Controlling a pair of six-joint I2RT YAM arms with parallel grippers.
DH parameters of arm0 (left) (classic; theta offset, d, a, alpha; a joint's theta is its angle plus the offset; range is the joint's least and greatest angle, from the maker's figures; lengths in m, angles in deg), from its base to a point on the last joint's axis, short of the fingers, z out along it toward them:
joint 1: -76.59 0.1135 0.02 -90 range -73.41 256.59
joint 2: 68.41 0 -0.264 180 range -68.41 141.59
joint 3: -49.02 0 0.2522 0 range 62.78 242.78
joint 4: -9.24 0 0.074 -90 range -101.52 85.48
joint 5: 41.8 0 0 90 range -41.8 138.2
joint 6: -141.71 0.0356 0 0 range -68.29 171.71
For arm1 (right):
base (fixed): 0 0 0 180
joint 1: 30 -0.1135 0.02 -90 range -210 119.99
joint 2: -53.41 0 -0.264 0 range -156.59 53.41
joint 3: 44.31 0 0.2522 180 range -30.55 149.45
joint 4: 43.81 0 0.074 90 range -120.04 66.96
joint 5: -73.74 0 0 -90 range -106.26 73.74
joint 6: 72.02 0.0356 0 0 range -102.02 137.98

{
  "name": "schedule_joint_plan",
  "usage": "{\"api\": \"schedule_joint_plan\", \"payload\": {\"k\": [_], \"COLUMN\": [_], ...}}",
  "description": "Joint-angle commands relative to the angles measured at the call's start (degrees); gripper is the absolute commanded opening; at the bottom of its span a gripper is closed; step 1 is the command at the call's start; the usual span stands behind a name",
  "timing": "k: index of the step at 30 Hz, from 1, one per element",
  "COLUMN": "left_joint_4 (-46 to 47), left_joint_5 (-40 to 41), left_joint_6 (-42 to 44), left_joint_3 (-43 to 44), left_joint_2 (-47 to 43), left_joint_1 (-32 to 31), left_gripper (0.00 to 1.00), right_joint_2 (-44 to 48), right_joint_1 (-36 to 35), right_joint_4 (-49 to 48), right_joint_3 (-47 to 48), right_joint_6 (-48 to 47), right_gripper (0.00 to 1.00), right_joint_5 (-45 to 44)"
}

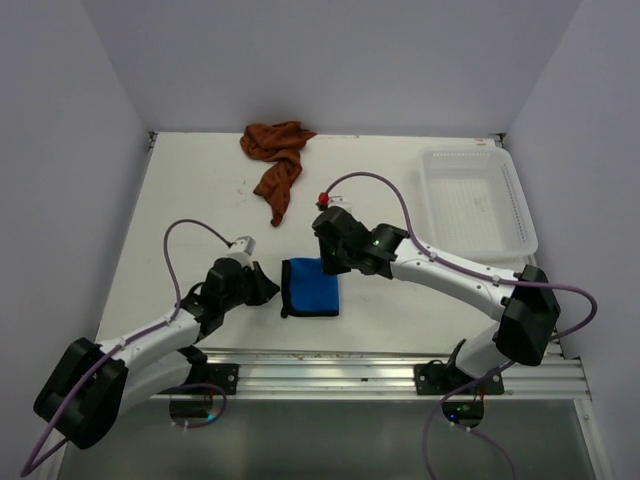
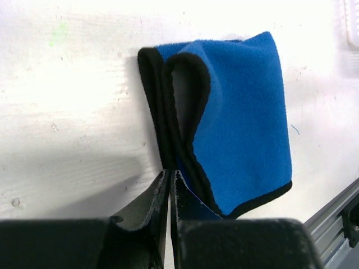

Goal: Roll the towels
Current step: Fold the towel

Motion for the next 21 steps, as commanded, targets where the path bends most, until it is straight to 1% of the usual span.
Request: {"api": "schedule_joint_plan", "payload": {"k": [1,4,7,9,13,15,16,19,21], "left_joint_4": [-6.39,-11.93,-12.03,-9.76,-2.13,1.57,6.12,12.47,13.89], "left_joint_5": [2.62,3.77,3.51,2.55,-3.16,-5.53,-7.46,-10.89,-11.87], "left_joint_6": [3.35,4.32,4.32,3.97,2.13,0.38,-0.24,-2.0,-2.18], "left_joint_3": [6.12,10.96,14.74,16.68,18.44,17.83,17.3,15.19,14.75], "left_joint_2": [-2.27,-3.24,-3.51,-2.81,2.46,4.57,6.58,11.15,13.1], "left_joint_1": [-0.24,-0.15,-0.15,-0.15,-0.24,-0.15,-0.24,-0.24,-0.24], "left_gripper": [0.08,0.08,0.08,0.09,0.09,0.09,0.08,0.04,0.02], "right_joint_2": [2.87,2.7,1.12,0.51,0.42,0.77,0.86,0.59,0.33], "right_joint_1": [1.88,1.89,1.89,1.97,2.85,4.16,4.78,7.33,9.09], "right_joint_4": [-6.11,-9.1,-11.65,-13.14,-13.68,-14.38,-14.64,-15.96,-17.45], "right_joint_3": [-7.76,-10.94,-12.62,-13.76,-14.03,-14.29,-14.38,-14.99,-15.34], "right_joint_6": [3.22,3.84,4.45,4.8,4.98,5.33,5.68,6.47,7.0], "right_gripper": [0.08,0.06,0.04,0.03,0.01,0.0,0.0,0.0,0.0], "right_joint_5": [-0.02,1.47,2.53,2.54,1.57,1.83,2.01,3.59,4.9]}}
